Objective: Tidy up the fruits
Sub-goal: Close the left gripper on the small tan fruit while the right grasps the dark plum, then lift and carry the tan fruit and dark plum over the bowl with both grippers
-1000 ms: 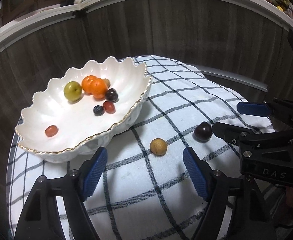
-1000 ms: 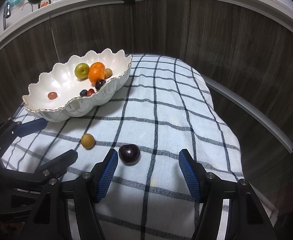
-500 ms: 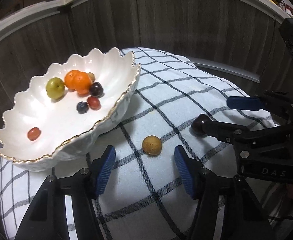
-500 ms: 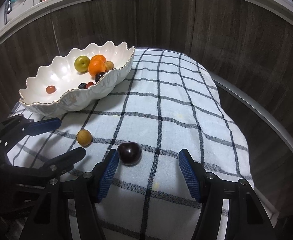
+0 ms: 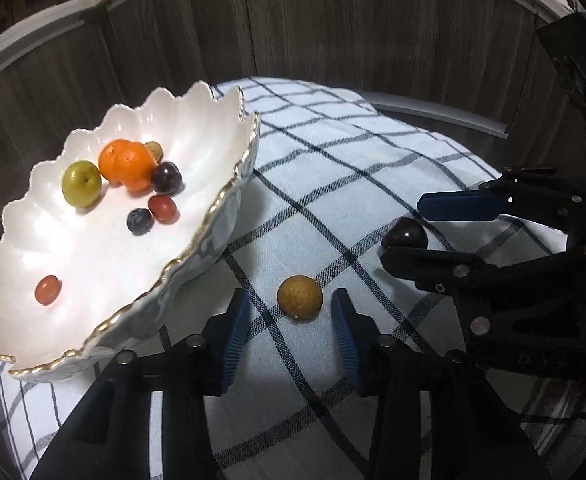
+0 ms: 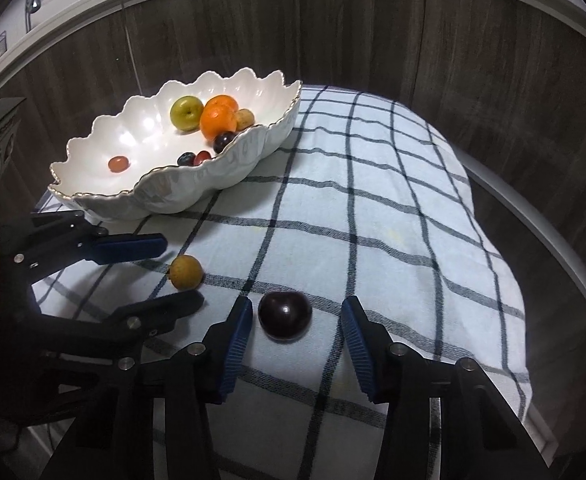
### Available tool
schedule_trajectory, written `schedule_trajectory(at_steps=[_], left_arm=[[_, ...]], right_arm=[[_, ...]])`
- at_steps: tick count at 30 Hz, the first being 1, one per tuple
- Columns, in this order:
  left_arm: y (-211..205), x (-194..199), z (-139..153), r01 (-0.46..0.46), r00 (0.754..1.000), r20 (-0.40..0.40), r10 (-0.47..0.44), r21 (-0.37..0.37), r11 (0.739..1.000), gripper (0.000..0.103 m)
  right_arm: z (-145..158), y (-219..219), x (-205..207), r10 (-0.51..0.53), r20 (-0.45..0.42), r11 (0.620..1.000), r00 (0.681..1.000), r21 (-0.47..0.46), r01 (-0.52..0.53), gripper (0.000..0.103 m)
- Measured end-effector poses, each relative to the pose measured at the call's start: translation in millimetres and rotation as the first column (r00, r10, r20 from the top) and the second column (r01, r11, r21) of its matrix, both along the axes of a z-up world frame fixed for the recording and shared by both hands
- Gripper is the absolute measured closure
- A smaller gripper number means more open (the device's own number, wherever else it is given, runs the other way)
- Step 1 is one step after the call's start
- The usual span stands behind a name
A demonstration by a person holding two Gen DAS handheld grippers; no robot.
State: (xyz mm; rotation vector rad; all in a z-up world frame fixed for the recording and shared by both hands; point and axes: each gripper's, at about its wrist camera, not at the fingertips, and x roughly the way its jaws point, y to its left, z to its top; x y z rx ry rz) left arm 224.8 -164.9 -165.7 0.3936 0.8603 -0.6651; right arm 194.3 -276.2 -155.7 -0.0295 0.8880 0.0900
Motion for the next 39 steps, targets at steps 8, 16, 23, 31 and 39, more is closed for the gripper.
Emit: schedule_trajectory(at_steps=[8, 16, 23, 31, 39], left_arm=[[-5, 4, -1, 0.008, 1.0, -0.004, -0.008, -0.018, 1.0, 0.073], [-5, 3, 0, -0.008, 1.0, -0.01, 0.008, -0.034, 0.999, 0.08], [2, -4, 10, -0.03, 1.0, -0.001, 0.03, -0.05, 0.998, 0.08], [11, -15, 27, -0.056, 0.998, 0.018, 0.057, -0.075, 0.996, 0.08], [23, -25, 46, -0.086, 0.995, 0.043, 0.09, -0.093, 0.992, 0.08]], right_arm=[[-6, 1, 5, 0.01, -0.026, 1.0, 1.0, 0.028, -0.009, 0.065], [-7, 1, 4, 0.01, -0.022, 0.999, 1.0, 0.043, -0.009, 0.073], [-1, 0, 0, 0.001, -0.008, 0.999, 1.0, 0.045, -0.001, 0.074], [15, 7, -9, 0.012, 0.026, 0.999, 1.0, 0.034, -0.013, 0.074], [34, 18, -19, 0.024, 0.067, 0.999, 0.997, 0.025, -0.026, 0.074]])
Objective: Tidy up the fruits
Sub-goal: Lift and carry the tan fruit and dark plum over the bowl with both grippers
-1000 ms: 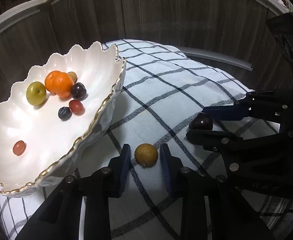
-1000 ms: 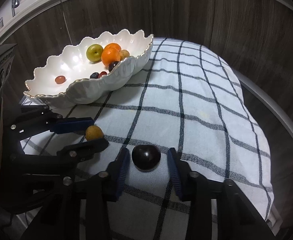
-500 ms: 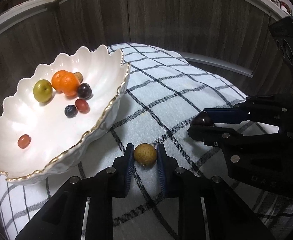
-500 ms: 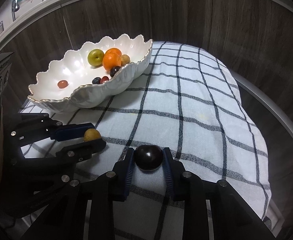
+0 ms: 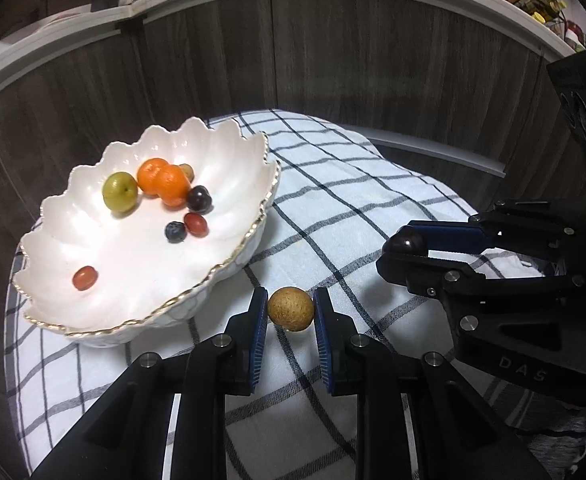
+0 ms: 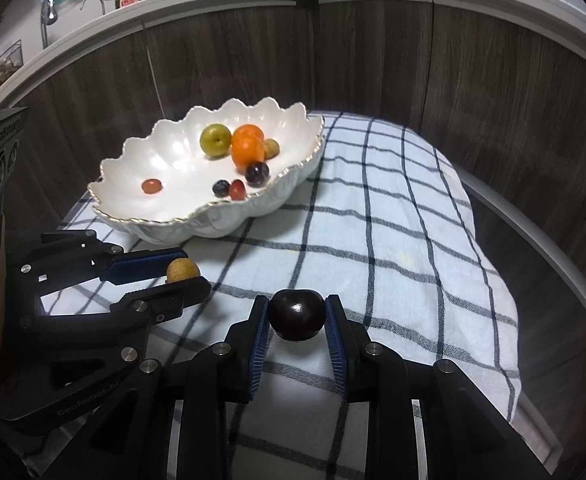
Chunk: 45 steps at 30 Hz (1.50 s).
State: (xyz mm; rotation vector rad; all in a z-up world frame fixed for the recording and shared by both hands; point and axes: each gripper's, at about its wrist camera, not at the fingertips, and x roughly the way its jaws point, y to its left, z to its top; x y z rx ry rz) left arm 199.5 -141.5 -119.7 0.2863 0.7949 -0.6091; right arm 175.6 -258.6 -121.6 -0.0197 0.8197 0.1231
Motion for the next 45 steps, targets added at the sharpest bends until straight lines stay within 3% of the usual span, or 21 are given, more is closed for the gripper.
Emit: schedule_trajectory(at_steps=[13, 25, 45], left_arm=[[30, -5, 25, -0.106, 0.994, 0.014, 0.106, -0.022, 0.994, 0.08], [66, -1, 40, -0.226, 0.974, 0.02, 0.226, -0.027, 0.974, 0.08], [106, 46, 61, -0.35, 0.936, 0.031, 0.351, -0.033, 0.936, 0.079]], right_arm=[[32, 25, -5, 0.035, 0.062, 0.999, 0.997, -0.027, -0.033, 0.074], [50, 53, -1, 0.067, 0.088, 0.997, 0.994, -0.039, -0.064, 0.074], [71, 86, 43, 0.064, 0.106, 0.998, 0.992, -0.019, -0.063, 0.074]])
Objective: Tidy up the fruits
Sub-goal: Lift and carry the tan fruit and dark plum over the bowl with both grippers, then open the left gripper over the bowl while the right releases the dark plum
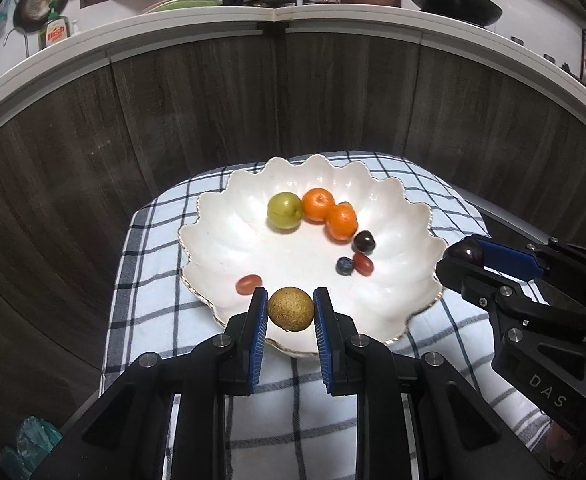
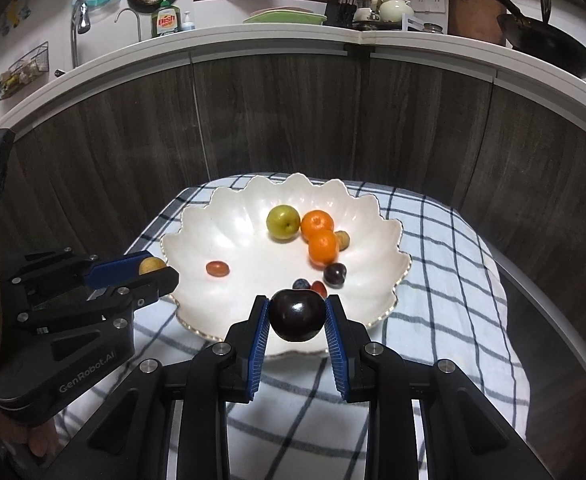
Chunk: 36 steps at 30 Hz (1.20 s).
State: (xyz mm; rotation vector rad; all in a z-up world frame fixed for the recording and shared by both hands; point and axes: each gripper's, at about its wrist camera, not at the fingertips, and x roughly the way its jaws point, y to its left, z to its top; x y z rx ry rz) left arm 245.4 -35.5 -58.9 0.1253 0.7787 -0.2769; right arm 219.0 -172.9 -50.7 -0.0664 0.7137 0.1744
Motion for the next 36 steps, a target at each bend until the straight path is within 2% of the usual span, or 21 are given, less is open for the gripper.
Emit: schedule_trajectory(at_steps=[11, 21, 23, 25, 29, 31, 33, 35, 36], left_arm=[[7, 27, -7, -0.026, 0.999, -0.03, 0.026, 0.001, 1.0, 0.079], [7, 40, -25, -0.037, 0.996, -0.079, 0.038, 0.013, 0.999, 0.079], [5, 39, -27, -0.034, 0.996, -0.083, 0.035, 0.016, 0.999, 0.076], [7, 39, -29, -0.042, 0.996, -0.081, 0.043, 0.022, 0.999, 0.064], [10, 39, -29, -0.055, 0.995, -0.079, 0.057, 0.029, 0.998, 0.059], [12, 39, -29, -0.06, 0.995, -0.077, 0.061, 0.027, 0.998, 0.052], [15, 38, -27, -0.071, 0.995, -0.068, 0.073, 0.032, 0.997, 0.044], [15, 35, -25, -0.077, 0.995, -0.055, 0.079, 0.039, 0.996, 0.04], [16, 34, -23, -0.079, 0.995, -0.051, 0.081, 0.041, 0.996, 0.037]], right_arm=[[0, 6, 29, -0.029, -0.028, 1.0, 0.999, 0.009, 0.029, 0.073], [-20, 10, 47, -0.038, -0.117, 0.999, 0.992, 0.008, 0.039, 0.073], [-23, 10, 48, -0.04, -0.131, 0.999, 0.991, 0.007, 0.041, 0.073], [-26, 11, 49, -0.041, -0.138, 0.999, 0.99, 0.006, 0.042, 0.073], [-29, 11, 50, -0.04, -0.154, 0.999, 0.987, 0.0, 0.041, 0.072], [-29, 11, 49, -0.043, -0.153, 0.999, 0.987, -0.006, 0.043, 0.067], [-27, 11, 48, -0.048, -0.143, 0.999, 0.989, -0.008, 0.047, 0.047], [-24, 11, 45, -0.055, -0.125, 0.998, 0.991, -0.011, 0.054, 0.038], [-22, 11, 44, -0.06, -0.115, 0.998, 0.992, -0.016, 0.058, 0.037]])
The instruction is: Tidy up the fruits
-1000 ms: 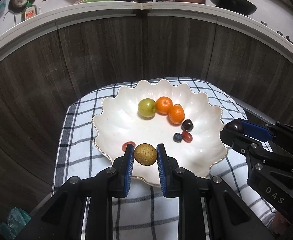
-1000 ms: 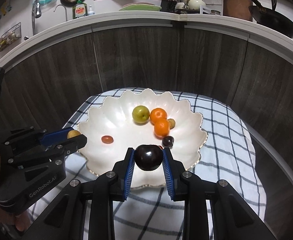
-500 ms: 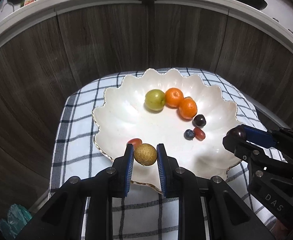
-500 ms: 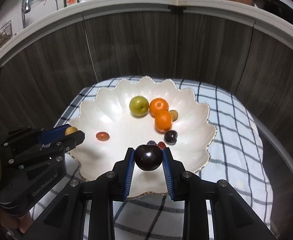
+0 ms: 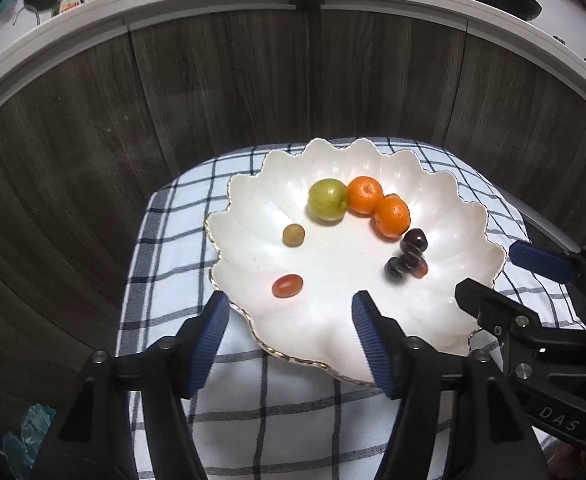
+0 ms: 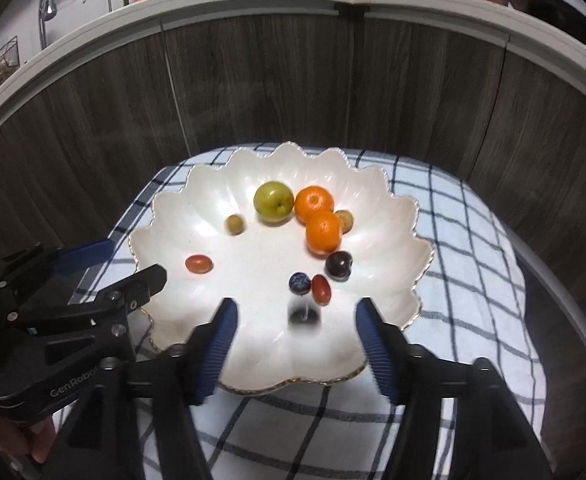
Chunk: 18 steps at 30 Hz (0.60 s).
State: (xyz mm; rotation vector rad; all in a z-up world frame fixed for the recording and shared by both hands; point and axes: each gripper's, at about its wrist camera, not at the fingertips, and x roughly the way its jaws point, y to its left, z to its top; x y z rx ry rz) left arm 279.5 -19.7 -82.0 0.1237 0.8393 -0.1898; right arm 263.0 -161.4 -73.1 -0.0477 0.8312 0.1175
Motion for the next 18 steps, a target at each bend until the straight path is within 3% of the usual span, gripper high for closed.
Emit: schedule_trajectory(at_steps=[7, 18], left_arm=[[6, -7, 10, -0.034, 0.999, 0.013, 0.034, 0.007, 0.999, 0.021], [16, -27, 29, -0.083, 0.996, 0.035, 0.083, -0.002, 0.997, 0.014]], right_arm=[[10, 1, -5, -0.008, 0.031, 1.0, 0.999, -0.006, 0.008, 0.037], [28, -2, -21, -0.036, 0.073, 0.999, 0.997, -0.003, 0.036, 0.037]])
